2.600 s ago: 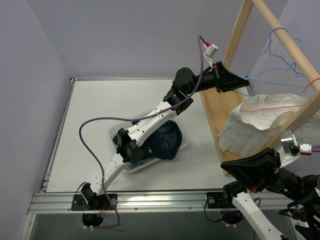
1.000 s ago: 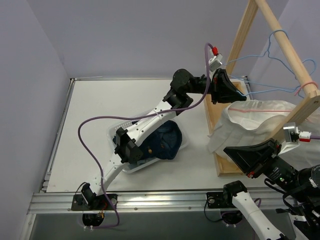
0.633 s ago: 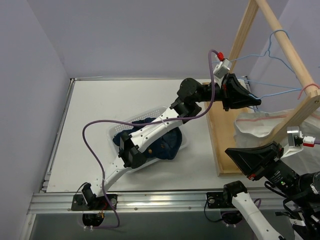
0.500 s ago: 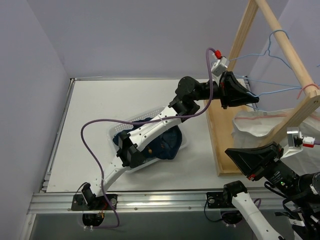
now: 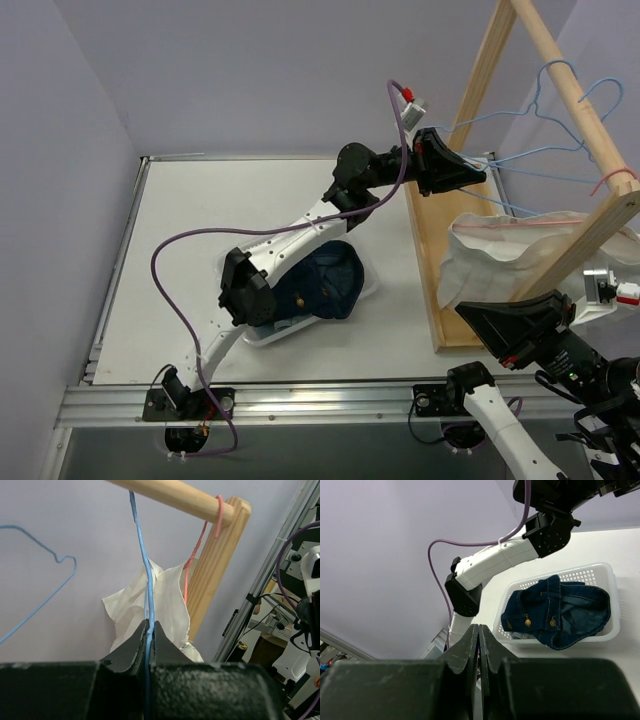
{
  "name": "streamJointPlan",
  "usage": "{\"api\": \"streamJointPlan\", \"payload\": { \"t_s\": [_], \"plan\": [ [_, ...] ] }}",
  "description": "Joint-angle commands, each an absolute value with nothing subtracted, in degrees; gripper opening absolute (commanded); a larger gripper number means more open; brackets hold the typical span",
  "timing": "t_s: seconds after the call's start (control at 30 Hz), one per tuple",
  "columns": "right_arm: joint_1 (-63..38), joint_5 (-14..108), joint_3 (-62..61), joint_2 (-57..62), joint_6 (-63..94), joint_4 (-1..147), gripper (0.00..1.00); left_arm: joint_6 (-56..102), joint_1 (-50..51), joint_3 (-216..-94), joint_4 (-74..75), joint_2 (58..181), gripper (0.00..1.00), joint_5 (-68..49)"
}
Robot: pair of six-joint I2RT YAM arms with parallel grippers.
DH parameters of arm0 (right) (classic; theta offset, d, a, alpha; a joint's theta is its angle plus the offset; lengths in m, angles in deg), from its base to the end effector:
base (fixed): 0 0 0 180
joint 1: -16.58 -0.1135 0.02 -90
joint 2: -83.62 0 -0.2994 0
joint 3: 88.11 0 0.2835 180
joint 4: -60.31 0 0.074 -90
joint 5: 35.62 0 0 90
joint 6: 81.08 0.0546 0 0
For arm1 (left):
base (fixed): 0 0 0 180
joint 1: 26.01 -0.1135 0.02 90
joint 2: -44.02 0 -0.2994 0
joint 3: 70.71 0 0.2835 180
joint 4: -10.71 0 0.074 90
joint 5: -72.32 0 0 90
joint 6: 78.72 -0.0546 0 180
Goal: Remove the skirt from the hanger
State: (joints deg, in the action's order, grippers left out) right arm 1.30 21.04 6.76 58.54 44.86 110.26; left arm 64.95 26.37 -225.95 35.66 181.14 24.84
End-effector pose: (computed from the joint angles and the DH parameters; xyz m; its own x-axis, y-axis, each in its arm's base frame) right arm -0.0472 0.0182 0.5471 -0.1569 0.4655 -0.8711 -0.7742 0.4897 0.4011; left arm 0.3323 -0.4917 0.4834 -0.4662 -0.3679 -0.8046 0.8602 -0.4009 -0.3151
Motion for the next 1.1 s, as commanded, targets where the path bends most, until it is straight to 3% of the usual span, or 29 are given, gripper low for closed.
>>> {"api": "streamJointPlan", "payload": {
  "t_s": [0.0,0.23,0.3,0.43,0.5,0.53,0.57,0.6,0.67,0.77,0.9,1.07],
  "plan": [
    [1.8,21.7,8.6,58.4,43.5,109.4,0.00,67.0,24.4,-222.4,45.3,174.4,0.02,21.0],
    [1.8,24.8,9.5,56.7,43.4,109.9,0.00,66.9,23.1,-214.2,46.3,171.9,0.03,21.6],
    [1.8,25.5,10.1,56.2,43.1,110.2,0.02,67.4,22.8,-212.9,46.6,171.8,0.12,22.3],
    [1.7,27.7,11.3,55.1,42.2,111.1,0.08,65.3,22.5,-212.0,44.5,170.9,0.39,24.2],
    [1.7,28.2,12.6,54.5,41.6,111.5,0.09,61.8,22.3,-213.3,38.7,170.3,0.47,25.1],
    [1.7,28.4,13.0,54.4,41.5,111.5,0.11,60.3,22.2,-213.4,36.2,169.9,0.51,25.7],
    [1.6,29.1,13.3,54.4,41.6,111.6,0.20,58.7,22.2,-213.3,32.5,169.3,0.59,25.8],
    [1.7,29.5,14.2,54.0,41.6,111.8,0.25,55.1,21.8,-212.7,30.2,167.7,0.94,25.8],
    [1.7,30.4,15.1,53.3,41.3,113.5,0.42,50.8,21.5,-209.8,21.4,165.2,0.94,22.5],
    [1.7,34.8,17.5,50.8,38.7,119.2,0.57,36.0,21.2,-204.8,7.3,159.3,0.94,14.7],
    [1.6,42.6,20.3,48.3,35.6,125.6,0.65,30.2,20.8,-195.5,-3.2,150.3,0.94,1.0],
    [0.7,45.2,17.8,49.3,35.5,125.3,0.68,28.2,21.0,-180.7,-2.7,142.6,0.94,-1.4]
  ]
}}
